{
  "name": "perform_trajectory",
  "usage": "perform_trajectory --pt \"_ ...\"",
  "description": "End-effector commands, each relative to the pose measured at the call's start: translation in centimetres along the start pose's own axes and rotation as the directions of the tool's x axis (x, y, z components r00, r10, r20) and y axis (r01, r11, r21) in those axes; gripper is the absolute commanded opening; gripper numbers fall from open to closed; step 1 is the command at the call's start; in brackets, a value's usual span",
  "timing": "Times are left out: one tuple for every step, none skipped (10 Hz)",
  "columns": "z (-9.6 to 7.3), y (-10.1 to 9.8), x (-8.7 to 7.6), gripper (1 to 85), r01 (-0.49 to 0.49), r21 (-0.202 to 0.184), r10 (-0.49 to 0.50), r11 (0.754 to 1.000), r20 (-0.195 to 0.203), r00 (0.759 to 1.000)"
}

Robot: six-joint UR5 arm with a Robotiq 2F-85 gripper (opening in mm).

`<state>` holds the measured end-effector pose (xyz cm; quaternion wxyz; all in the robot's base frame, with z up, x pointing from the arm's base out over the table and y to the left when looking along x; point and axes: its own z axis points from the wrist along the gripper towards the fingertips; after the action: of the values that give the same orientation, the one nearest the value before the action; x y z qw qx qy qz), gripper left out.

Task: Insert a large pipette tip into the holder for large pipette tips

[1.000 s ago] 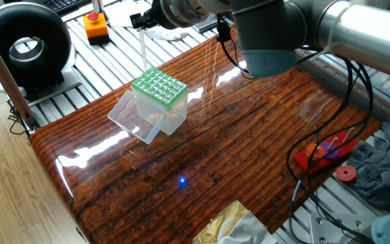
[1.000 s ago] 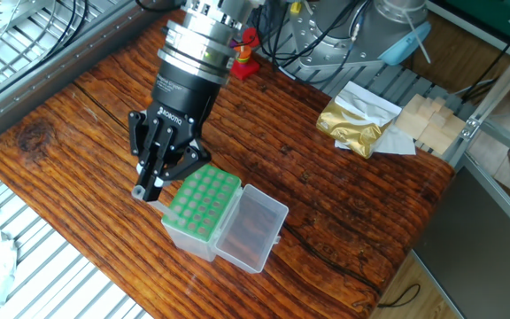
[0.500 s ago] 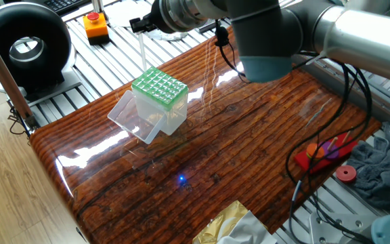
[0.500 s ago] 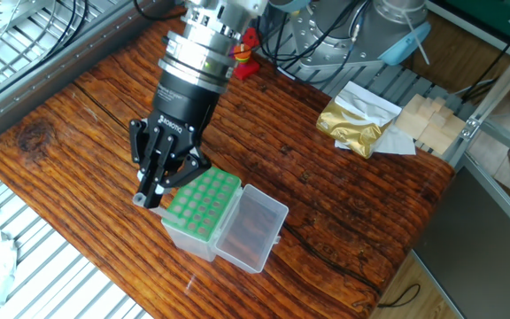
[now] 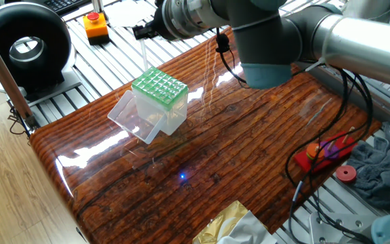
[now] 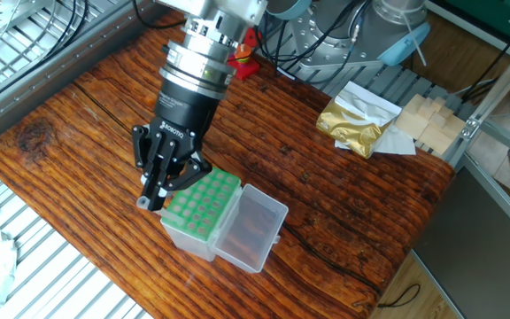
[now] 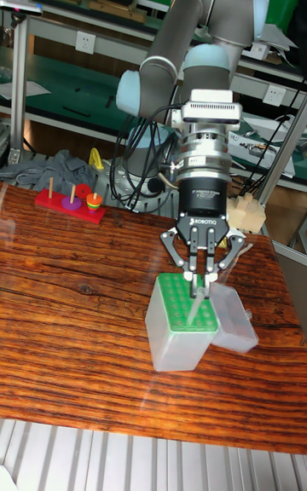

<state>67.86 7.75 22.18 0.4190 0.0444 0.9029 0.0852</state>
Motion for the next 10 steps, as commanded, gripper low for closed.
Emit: perform_trajectory --pt "-0.2 0.0 2.0 20.3 0.037 -0.018 -0.038 0.999 -0.072 0.997" --pt "-0.2 0.3 2.0 29.0 0.046 -0.029 -0.048 0.999 -0.075 0.996" --pt "-0.3 0.5 3.1 37.7 0.061 -0.042 -0.065 0.997 -0.113 0.991" --pt "-0.4 0.6 3.8 46.7 0.083 -0.050 -0.089 0.995 -0.139 0.986" --pt "-0.6 0.9 4.2 51.7 0.086 -0.064 -0.095 0.994 -0.156 0.983" --pt "-0.8 1.5 4.4 56.7 0.077 -0.084 -0.090 0.993 -0.170 0.981" --pt "-1.6 1.3 5.5 58.0 0.070 -0.078 -0.087 0.994 -0.233 0.969" --pt "-2.3 0.8 5.7 58.0 0.081 -0.062 -0.095 0.995 -0.272 0.958" --pt "-2.8 0.6 5.2 58.0 0.092 -0.057 -0.104 0.994 -0.280 0.954" --pt "-3.2 0.6 4.8 58.0 0.096 -0.057 -0.108 0.994 -0.281 0.954"
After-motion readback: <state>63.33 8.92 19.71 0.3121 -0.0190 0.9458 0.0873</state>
